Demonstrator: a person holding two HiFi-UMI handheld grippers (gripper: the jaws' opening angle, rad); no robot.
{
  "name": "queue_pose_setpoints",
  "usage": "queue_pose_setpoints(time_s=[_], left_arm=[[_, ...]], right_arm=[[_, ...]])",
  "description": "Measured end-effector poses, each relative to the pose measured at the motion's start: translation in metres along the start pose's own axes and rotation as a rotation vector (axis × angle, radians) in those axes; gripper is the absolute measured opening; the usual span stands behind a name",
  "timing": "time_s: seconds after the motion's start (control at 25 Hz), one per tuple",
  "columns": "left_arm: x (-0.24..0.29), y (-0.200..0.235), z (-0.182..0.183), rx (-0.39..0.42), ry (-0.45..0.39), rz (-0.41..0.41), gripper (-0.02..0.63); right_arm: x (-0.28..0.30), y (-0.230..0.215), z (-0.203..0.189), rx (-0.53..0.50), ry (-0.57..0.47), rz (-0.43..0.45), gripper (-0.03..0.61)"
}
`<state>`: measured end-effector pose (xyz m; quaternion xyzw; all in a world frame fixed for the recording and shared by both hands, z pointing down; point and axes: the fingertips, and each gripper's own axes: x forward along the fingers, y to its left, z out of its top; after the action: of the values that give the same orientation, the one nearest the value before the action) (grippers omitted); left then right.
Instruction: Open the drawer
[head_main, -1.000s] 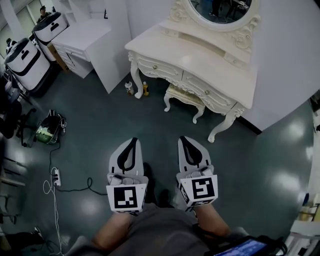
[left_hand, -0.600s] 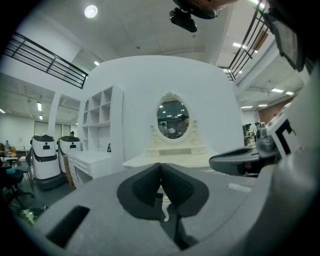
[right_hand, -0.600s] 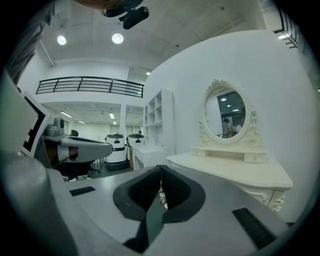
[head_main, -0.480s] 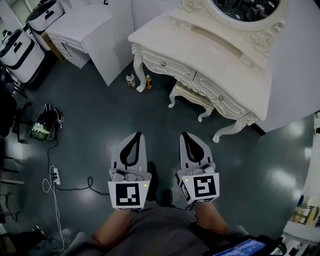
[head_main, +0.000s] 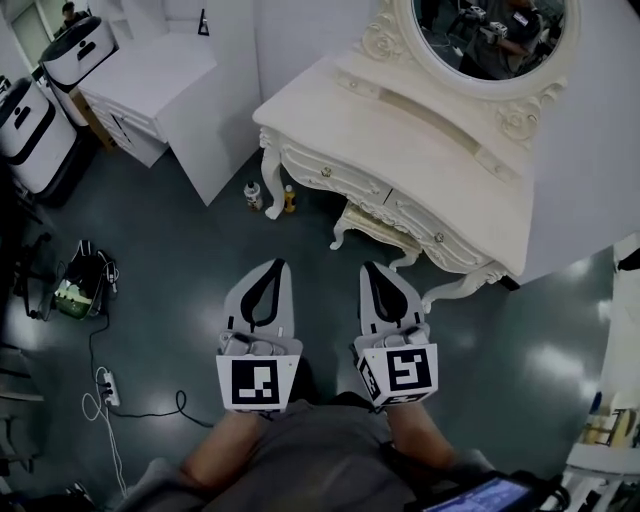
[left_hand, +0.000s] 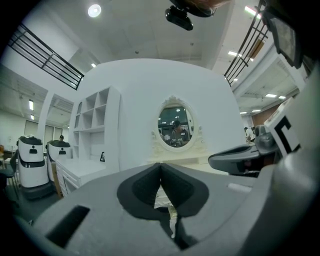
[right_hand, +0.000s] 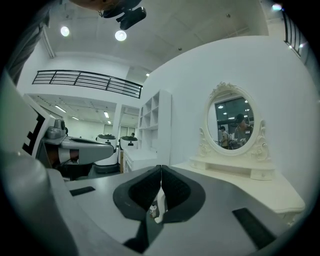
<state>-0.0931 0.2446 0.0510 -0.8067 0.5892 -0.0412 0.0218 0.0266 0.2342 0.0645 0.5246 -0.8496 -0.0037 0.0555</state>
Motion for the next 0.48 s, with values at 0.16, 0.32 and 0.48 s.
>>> queue_pose_setpoints(time_s=[0.16,0.32,0.48], left_arm=[[0.014,0.005,0.005,-0.008,-0.013,-0.021,0.015],[0.033,0.008,0.010,0.007,-0.024,-0.042,0.015],[0.050,0.007,0.007,0.007,-0.015,-0.057,0.015]], right_arm=[[0.010,-0.011,0.012,-0.017,-0.019,-0.036,0.014],[0.022,-0.020,0.019,-0.027,-0.032,-0.055,0.014],[0.034,-0.031,0.017,-0.024,-0.031,-0.068,0.014]])
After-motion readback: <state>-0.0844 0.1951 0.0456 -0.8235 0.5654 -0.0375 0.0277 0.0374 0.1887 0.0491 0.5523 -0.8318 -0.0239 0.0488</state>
